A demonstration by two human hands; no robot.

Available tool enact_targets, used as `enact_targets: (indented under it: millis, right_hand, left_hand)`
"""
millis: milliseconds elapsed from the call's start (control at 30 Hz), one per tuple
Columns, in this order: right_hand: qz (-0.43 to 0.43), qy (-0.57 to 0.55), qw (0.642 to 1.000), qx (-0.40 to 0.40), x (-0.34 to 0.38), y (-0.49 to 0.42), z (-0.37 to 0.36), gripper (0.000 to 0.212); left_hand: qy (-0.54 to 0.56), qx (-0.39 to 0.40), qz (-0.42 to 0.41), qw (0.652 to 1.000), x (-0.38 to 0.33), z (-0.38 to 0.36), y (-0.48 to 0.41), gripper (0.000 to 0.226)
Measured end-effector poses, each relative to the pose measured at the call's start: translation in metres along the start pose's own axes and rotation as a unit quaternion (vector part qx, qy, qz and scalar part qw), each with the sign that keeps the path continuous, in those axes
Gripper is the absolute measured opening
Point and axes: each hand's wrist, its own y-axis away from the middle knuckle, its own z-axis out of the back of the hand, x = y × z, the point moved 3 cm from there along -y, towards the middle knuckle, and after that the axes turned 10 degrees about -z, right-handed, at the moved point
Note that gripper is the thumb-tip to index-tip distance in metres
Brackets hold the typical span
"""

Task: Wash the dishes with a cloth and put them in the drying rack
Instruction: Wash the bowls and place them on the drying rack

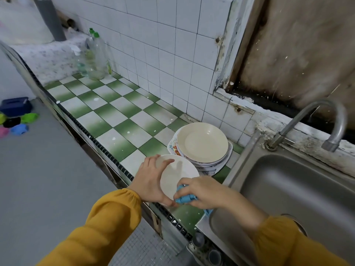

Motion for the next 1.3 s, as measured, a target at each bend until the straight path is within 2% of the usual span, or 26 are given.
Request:
enact_targets:
  millis: [100,367,533,767,867,967,1067,1167,1300]
  right_hand:
    - [0.015,-0.012,1.0,-0.02,0.002,0.006,0.004,0.04]
    - [0.034,-0.067,0.994,-0.074,0.0,0.012,0.005,0.042]
    - [0.038,-0.133,0.986,-0.094,-0.004,0.011,0.002,0.039]
    - [0.003,-0.283,0.954,-0.098,-0.015,0.003,-0.007,0.033]
    - [-0.017,-0.334,0.938,-0.093,-0.021,0.001,-0.012,0.033]
    - [-0.032,-0.408,0.907,-0.101,-0.028,0.002,-0.013,0.034]
    - [-0.041,-0.426,0.898,-0.106,-0.034,0.002,-0.013,0.04]
    - [-0.038,-0.425,0.899,-0.102,-0.035,-0.001,-0.013,0.041]
    - [-0.042,-0.43,0.893,-0.125,-0.035,-0.002,-0.014,0.042]
  left_hand:
    - [0.015,0.051,0.019,0.998,-0.002,0.004,0.003,0.134]
    - [0.073,0.071,0.055,0.993,-0.006,0.009,0.009,0.147]
    - [0.118,0.026,0.068,0.99,-0.004,0.013,0.012,0.135]
    - [0.199,-0.078,0.107,0.971,0.004,0.008,0.018,0.105]
    - [0.207,-0.079,0.076,0.972,0.005,0.007,0.021,0.101]
    - [0.193,-0.022,-0.005,0.981,0.008,0.003,0.023,0.123]
    - [0.111,0.033,-0.071,0.991,0.009,-0.004,0.024,0.141]
    - [0.048,0.025,-0.091,0.994,0.01,-0.005,0.022,0.136]
    - [0.045,-0.013,-0.112,0.993,0.011,-0.007,0.022,0.114]
